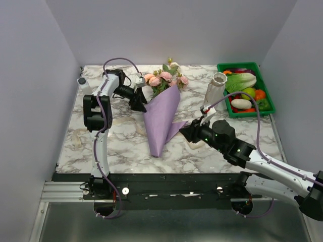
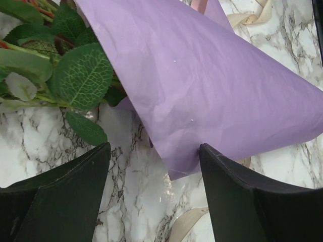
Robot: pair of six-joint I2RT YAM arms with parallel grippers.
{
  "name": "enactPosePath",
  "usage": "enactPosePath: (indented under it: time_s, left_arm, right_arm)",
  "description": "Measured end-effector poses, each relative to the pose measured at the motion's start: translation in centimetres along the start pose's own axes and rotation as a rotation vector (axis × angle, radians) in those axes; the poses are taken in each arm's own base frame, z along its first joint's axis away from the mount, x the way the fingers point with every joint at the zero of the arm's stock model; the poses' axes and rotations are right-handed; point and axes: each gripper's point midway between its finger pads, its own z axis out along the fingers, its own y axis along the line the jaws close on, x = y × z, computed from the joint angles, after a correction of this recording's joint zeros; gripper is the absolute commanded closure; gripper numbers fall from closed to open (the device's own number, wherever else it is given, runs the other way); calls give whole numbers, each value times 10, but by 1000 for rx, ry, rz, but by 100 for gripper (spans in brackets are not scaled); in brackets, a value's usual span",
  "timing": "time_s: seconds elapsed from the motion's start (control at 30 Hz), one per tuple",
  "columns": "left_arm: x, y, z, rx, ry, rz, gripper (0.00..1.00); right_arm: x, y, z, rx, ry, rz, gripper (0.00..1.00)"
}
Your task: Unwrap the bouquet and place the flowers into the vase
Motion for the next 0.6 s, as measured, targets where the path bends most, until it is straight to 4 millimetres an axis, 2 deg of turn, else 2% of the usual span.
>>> enactPosePath:
  time_s: [0.07, 0.17, 0.2, 0.23, 0.4, 0.6]
  left_arm:
    - [5, -3, 3, 11, 0, 8, 20]
    - [11, -6, 5, 22, 2, 10, 29]
    - [11, -6, 5, 23, 2, 11, 39]
    - [11, -6, 6, 24, 3, 15, 45]
    - [10, -10, 7, 29, 11, 16, 65]
    - [11, -25, 8, 41, 20, 4, 75]
  right_arm:
    - [3, 0, 2, 0, 10, -1, 59]
    - [7, -1, 5, 3, 24, -3, 59]
    - [8, -1, 5, 4, 28, -3, 59]
    - [9, -2, 6, 5, 30, -4, 59]
    - [10, -2, 8, 5, 31, -3, 59]
    - [8, -1, 8, 2, 24, 5, 60]
